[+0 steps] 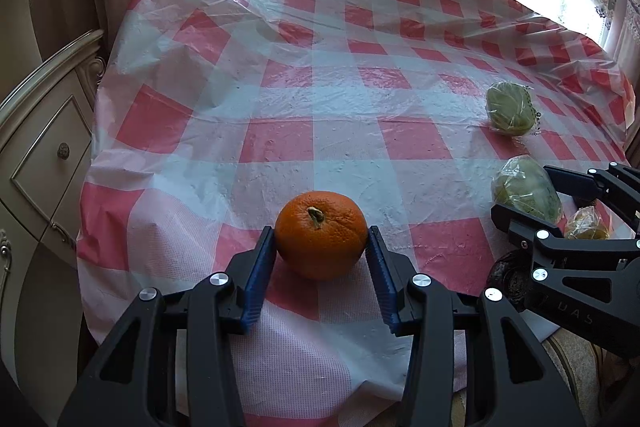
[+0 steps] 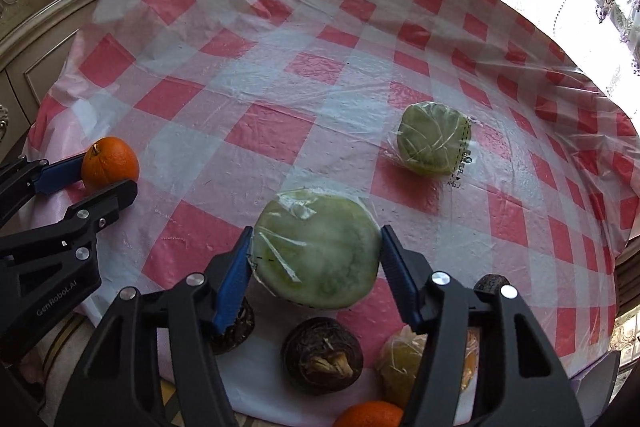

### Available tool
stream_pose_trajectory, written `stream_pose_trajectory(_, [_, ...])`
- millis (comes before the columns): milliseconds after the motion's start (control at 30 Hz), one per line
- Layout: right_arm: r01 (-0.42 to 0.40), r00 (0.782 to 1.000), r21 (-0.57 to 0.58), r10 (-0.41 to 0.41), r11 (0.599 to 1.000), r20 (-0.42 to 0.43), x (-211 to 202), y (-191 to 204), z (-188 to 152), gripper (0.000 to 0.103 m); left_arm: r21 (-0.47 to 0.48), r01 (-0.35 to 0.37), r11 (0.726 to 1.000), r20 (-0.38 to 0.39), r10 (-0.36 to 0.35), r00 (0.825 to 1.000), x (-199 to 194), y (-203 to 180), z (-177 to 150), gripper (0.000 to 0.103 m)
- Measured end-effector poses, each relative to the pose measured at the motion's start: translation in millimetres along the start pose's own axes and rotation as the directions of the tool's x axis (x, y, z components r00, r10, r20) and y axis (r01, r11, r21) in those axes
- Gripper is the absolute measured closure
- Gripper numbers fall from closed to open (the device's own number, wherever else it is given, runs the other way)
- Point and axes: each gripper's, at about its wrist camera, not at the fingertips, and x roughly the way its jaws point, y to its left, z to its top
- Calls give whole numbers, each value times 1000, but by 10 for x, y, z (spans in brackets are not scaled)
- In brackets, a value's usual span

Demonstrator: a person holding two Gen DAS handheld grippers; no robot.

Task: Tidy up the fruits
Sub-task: 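Grasp an orange with the left tool while the right tool grasps the wrapped green melon half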

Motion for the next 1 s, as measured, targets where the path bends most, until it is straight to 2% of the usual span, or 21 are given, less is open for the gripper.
stream_pose_trajectory(167, [-100, 994, 91, 97, 991, 40, -82, -205, -43, 42, -14, 8, 1000, 18, -8, 1000, -61, 16, 19, 59])
stream_pose_trajectory(367, [-150, 987, 152, 138, 977, 86, -217, -385, -80, 42, -3, 17, 1000, 41, -17, 999, -154, -44, 33, 59])
stream_pose_trajectory(633, [-161, 983, 197, 140, 967, 116, -409, -610, -174, 42, 16, 60, 998, 71, -61, 996, -310, -176, 88, 59])
stream_pose_trajectory(1000, [-134, 985, 257, 102, 957, 137, -660, -1013, -430, 42, 110, 121, 987, 85, -130, 988, -448, -664, 134, 59])
